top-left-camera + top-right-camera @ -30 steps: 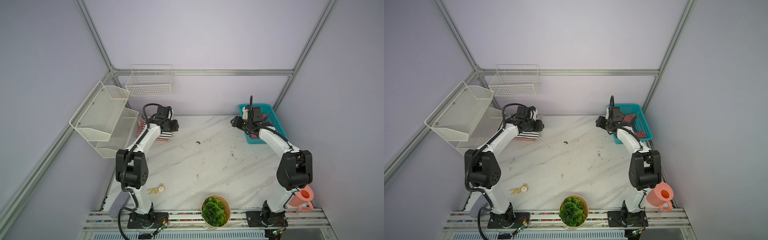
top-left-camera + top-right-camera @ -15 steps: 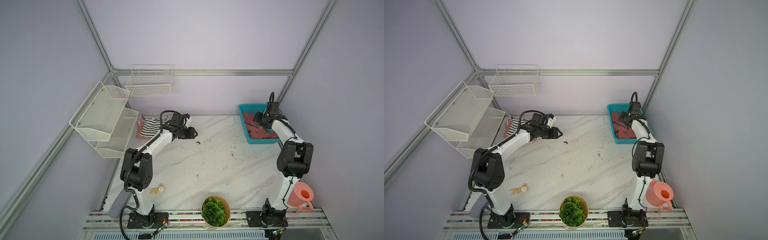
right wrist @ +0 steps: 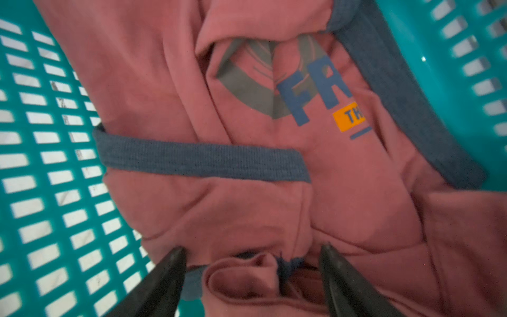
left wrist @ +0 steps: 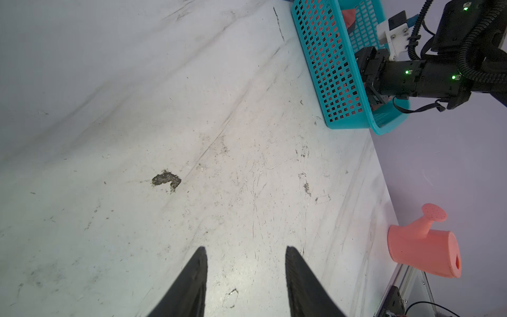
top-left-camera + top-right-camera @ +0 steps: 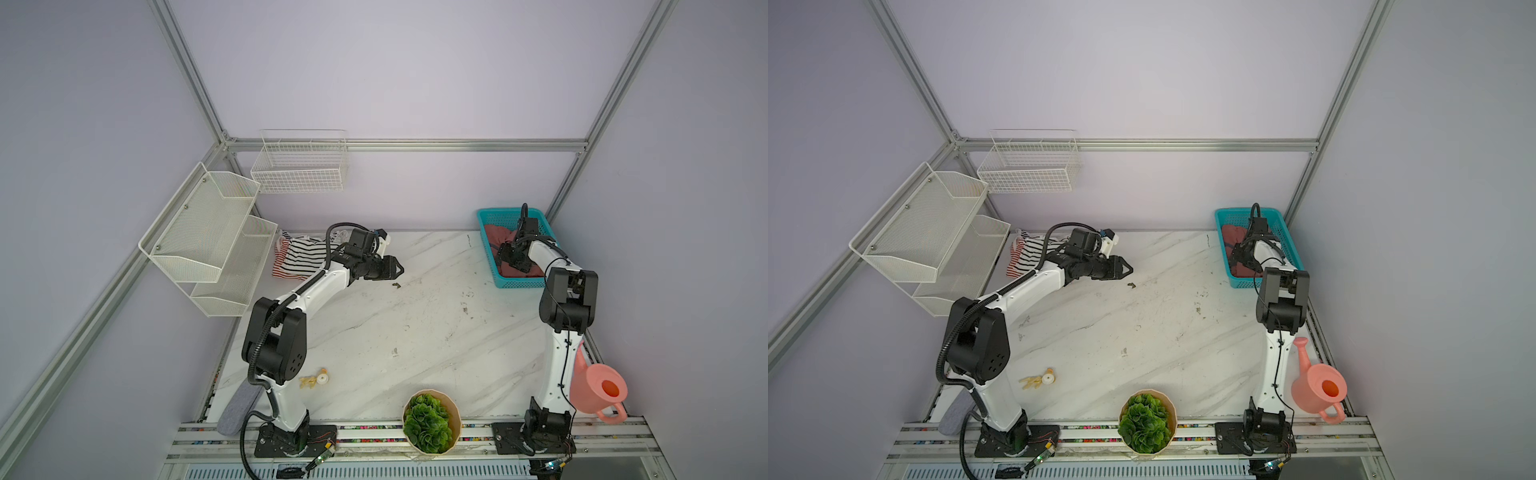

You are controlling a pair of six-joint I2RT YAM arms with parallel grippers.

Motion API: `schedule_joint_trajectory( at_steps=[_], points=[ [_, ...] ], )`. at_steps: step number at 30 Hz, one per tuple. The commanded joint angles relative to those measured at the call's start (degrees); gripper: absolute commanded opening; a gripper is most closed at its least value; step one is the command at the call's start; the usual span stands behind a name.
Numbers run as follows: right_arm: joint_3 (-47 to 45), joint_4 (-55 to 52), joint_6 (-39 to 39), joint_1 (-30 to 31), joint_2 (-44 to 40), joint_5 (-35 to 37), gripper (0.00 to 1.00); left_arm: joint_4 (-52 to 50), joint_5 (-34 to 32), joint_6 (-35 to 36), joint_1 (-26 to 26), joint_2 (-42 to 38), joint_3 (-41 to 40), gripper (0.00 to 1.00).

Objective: Fold and stack tank tops
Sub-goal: Pick up the tank top from the basket.

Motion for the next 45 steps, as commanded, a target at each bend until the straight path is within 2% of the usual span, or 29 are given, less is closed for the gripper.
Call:
schedule_joint_trajectory(
  at_steps=[1,3,6,7,11,17,24,30,38,45],
  points=[
    [1.3,-2.6,-1.4,-0.3,1.9,1.2,0.59,2.1,1.3,-0.6,-0.2,-1.3,-1.3,0.46],
    [1.3,-2.7,-1.3,-0.3,2.2,1.6,0.33,2.1,1.3,-0.7,-0.3,-1.3,-1.3,0.46],
    [1.4,-2.5,-1.3,-0.3,1.6,2.1,0.01,2.0,1.1,-0.6,-0.3,-1.5,-1.3,0.46],
    [1.4,-2.4,-1.4,-0.3,1.1,2.3,0.00,2.0,1.0,-0.6,-0.2,-1.5,-1.4,0.46],
    [0.1,-0.4,-1.9,-0.3,-3.7,2.8,0.00,2.0,0.9,-0.6,-0.2,-1.7,-1.3,0.46],
    [-8.7,8.5,0.2,-0.3,-16.5,1.7,0.00,2.1,0.8,-0.5,-0.2,-2.1,-1.0,0.46],
    [-17.6,19.4,3.1,-0.3,-30.8,-1.4,0.00,2.0,1.1,-0.5,-0.2,-2.2,-0.9,0.46],
    [-21.8,27.4,4.9,-0.3,-40.4,-4.6,0.00,2.0,1.1,-0.6,-0.4,-2.8,-1.0,0.46],
    [-21.7,37.9,8.0,-0.3,-49.3,-11.1,0.00,2.5,0.6,-1.0,-0.4,-4.0,-2.2,0.46],
    [-16.1,45.8,13.0,-0.2,-50.4,-18.5,0.00,3.6,0.4,-1.8,-0.4,-5.0,-3.3,0.46]
  ],
)
